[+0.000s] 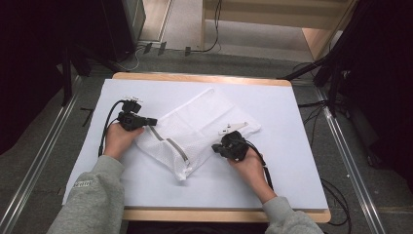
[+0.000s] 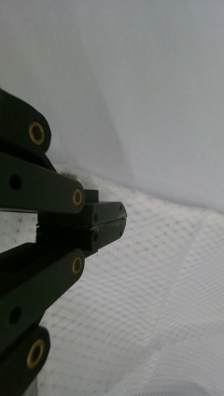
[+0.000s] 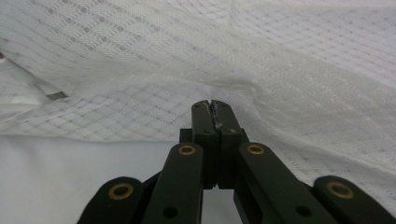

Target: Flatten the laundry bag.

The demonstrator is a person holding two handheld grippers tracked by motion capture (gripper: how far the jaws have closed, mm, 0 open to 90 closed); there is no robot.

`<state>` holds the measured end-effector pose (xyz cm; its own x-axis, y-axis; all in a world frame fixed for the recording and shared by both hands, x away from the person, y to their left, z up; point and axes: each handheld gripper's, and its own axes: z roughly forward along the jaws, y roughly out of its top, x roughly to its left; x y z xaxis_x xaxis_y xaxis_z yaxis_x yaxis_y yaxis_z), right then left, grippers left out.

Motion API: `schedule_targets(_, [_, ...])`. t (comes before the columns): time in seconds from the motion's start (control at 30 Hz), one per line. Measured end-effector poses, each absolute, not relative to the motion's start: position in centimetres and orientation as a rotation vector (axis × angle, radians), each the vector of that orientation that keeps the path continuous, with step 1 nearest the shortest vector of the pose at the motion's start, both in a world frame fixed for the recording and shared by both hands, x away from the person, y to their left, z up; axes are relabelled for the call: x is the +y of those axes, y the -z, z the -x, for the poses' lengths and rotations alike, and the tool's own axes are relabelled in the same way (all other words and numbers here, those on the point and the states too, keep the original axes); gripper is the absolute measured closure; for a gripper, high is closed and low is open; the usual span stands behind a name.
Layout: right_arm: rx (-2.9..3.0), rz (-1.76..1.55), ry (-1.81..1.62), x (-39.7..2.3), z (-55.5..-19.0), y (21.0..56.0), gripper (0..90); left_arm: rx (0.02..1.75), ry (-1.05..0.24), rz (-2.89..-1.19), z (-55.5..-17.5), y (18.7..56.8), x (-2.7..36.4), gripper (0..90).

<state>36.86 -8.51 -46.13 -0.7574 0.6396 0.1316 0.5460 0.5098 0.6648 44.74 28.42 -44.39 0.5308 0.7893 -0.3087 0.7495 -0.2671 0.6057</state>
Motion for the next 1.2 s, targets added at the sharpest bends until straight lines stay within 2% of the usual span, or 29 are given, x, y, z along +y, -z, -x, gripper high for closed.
schedule_targets(0.03, [2.616,-1.034,-1.078,-8.7,-36.7,46.0,90.0,1.245,-0.093,-2.056,-44.8,44.4,28.4,89.8])
schedule_targets(0.07, [2.615,-1.017,-1.077,-9.1,-36.5,45.8,90.0,1.246,-0.095,-2.058,-44.8,44.4,28.3,83.7])
schedule_targets(0.17, [2.616,-1.030,-1.065,-9.8,-36.4,45.8,90.0,1.231,-0.113,-2.065,-45.1,44.5,27.7,75.9])
schedule_targets(0.4, [2.615,-1.077,-1.073,-10.3,-36.7,46.3,90.0,1.195,-0.117,-2.100,-46.6,45.2,25.7,65.5])
schedule_targets(0.5, [2.614,-1.085,-1.075,-10.4,-36.7,46.3,90.0,1.166,-0.102,-2.096,-46.9,45.6,25.2,64.9])
schedule_targets(0.6, [2.612,-1.086,-1.081,-10.4,-36.7,46.3,90.0,1.136,-0.067,-2.102,-46.8,45.8,24.8,69.8])
schedule_targets(0.73, [2.608,-1.083,-1.079,-10.4,-36.7,46.3,90.0,1.123,-0.068,-2.152,-46.7,45.8,24.3,90.0])
schedule_targets(0.97, [2.597,-1.090,-1.065,-10.9,-37.2,46.3,90.0,1.178,-0.014,-2.144,-46.6,45.5,25.0,90.0])
schedule_targets(1.2, [2.571,-1.110,-1.058,-11.4,-38.7,46.3,90.0,1.227,-0.008,-2.128,-44.9,45.3,26.1,90.0])
